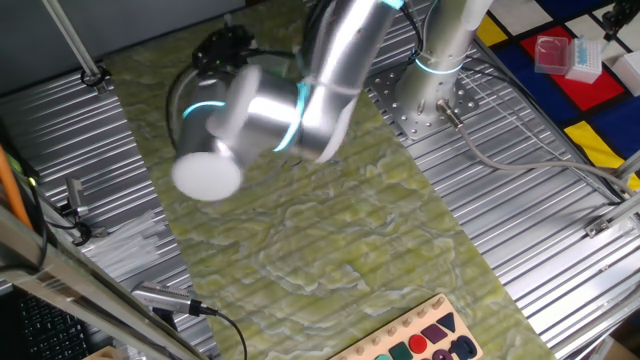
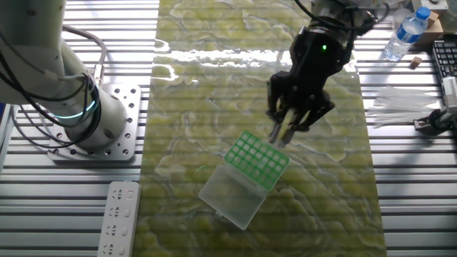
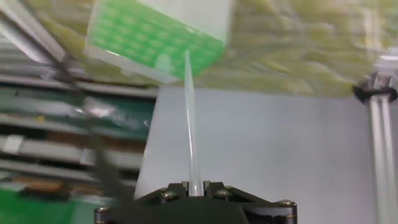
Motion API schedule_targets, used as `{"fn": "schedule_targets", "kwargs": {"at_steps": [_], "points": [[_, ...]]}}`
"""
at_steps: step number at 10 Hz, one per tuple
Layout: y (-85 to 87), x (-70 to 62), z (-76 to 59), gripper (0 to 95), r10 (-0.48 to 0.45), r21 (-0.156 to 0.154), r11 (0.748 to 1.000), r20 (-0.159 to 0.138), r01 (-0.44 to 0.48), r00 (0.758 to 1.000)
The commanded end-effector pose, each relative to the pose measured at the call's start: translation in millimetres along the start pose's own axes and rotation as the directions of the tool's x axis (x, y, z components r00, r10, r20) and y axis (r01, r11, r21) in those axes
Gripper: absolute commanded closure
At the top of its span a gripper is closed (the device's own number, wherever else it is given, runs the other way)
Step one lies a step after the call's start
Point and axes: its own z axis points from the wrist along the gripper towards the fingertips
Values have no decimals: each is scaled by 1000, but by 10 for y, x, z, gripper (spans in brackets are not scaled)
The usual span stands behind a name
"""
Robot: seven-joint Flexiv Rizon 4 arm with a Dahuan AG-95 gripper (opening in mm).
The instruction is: Insert a large pipette tip into the holder for large pipette tips
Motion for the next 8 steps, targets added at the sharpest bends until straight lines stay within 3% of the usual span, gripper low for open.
{"fn": "schedule_targets", "kwargs": {"at_steps": [1, 3, 6, 8], "points": [[-146, -182, 280, 950, 105, 88, 986, 342, -143, 934], [-142, -185, 283, 950, 126, 83, 980, 446, -181, 886], [-160, -222, 239, 950, 130, 90, 977, 455, -191, 881], [-183, -286, 168, 950, 154, 79, 975, 443, -209, 883]]}}
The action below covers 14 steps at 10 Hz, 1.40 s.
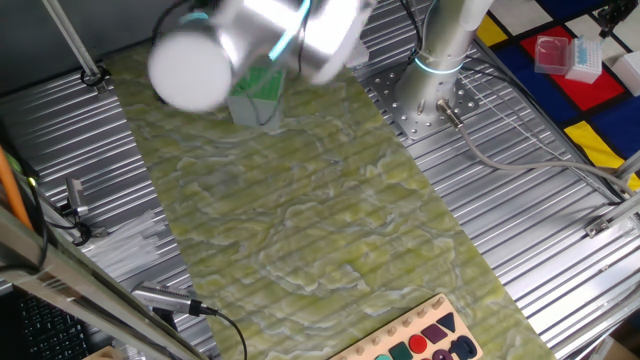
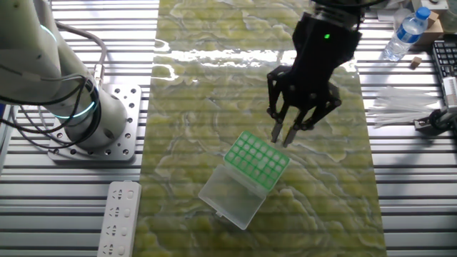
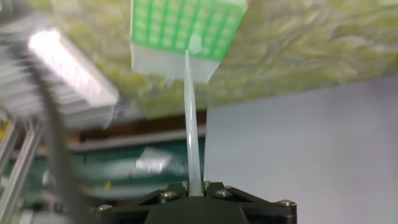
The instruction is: Insert a large pipette tip into the holder for large pipette tips
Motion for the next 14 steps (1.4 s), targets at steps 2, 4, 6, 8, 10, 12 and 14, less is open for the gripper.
{"fn": "schedule_targets", "kwargs": {"at_steps": [2, 4, 6, 8, 10, 12, 14], "points": [[-11, -329, 389, 950, 119, 3, 993, -8, -119, 993], [-15, -342, 388, 950, 147, 1, 989, 0, -147, 989], [-39, -416, 396, 950, 126, 12, 992, -47, -126, 991], [-47, -439, 405, 950, 151, 5, 989, -75, -151, 986], [-38, -440, 422, 950, 189, -13, 982, -81, -190, 979], [-32, -440, 432, 950, 232, -28, 972, -90, -235, 969], [-32, -441, 434, 950, 274, -42, 959, -93, -279, 957]]}}
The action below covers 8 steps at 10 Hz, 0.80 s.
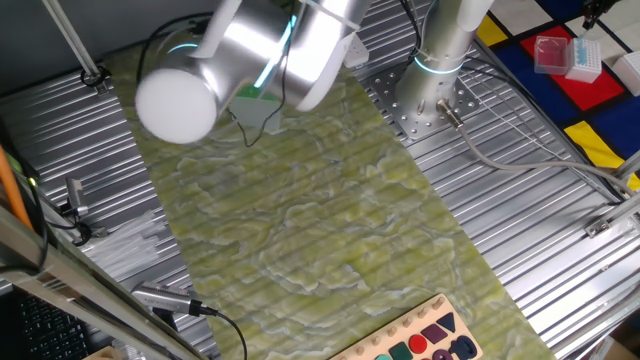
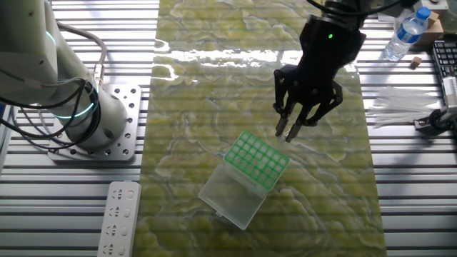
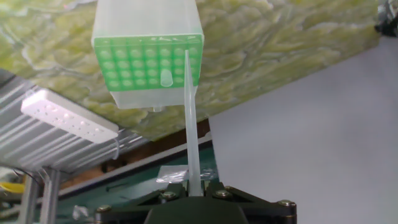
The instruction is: Insert a large pipette tip into the holder for large pipette tips
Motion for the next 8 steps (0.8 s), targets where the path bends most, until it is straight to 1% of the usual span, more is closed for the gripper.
{"fn": "schedule_targets", "kwargs": {"at_steps": [1, 4, 6, 8], "points": [[39, -214, 411, 950, 68, -16, 998, 10, -68, 998], [51, -252, 445, 950, 68, -21, 997, -1, -68, 998], [56, -279, 478, 950, 22, -25, 999, -23, -23, 999], [79, -285, 517, 950, 30, -17, 999, -45, -30, 999]]}}
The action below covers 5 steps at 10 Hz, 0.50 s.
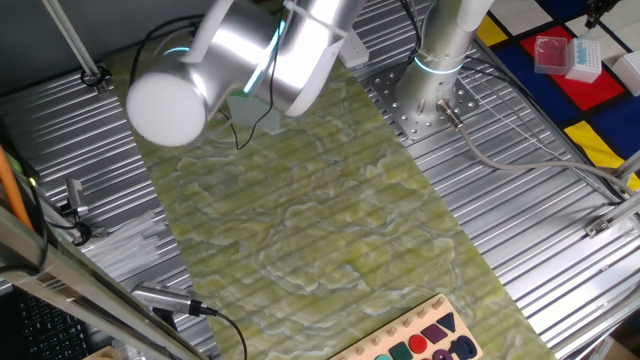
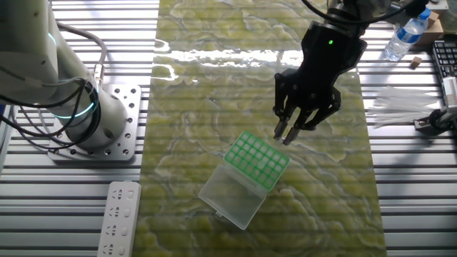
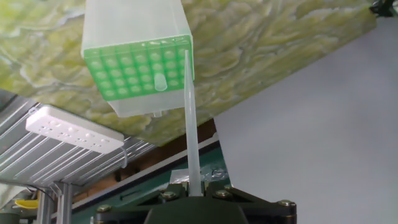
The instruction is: Insert a large pipette tip into the holder for large pipette tips
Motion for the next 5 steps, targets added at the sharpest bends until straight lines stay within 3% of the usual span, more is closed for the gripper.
{"fn": "schedule_targets", "kwargs": {"at_steps": [1, 3, 5], "points": [[67, -236, 481, 950, 8, 14, 1000, -31, -8, 999], [99, -263, 565, 950, 22, 25, 999, -55, -21, 998], [103, -255, 579, 950, 25, 27, 999, -59, -24, 998]]}}
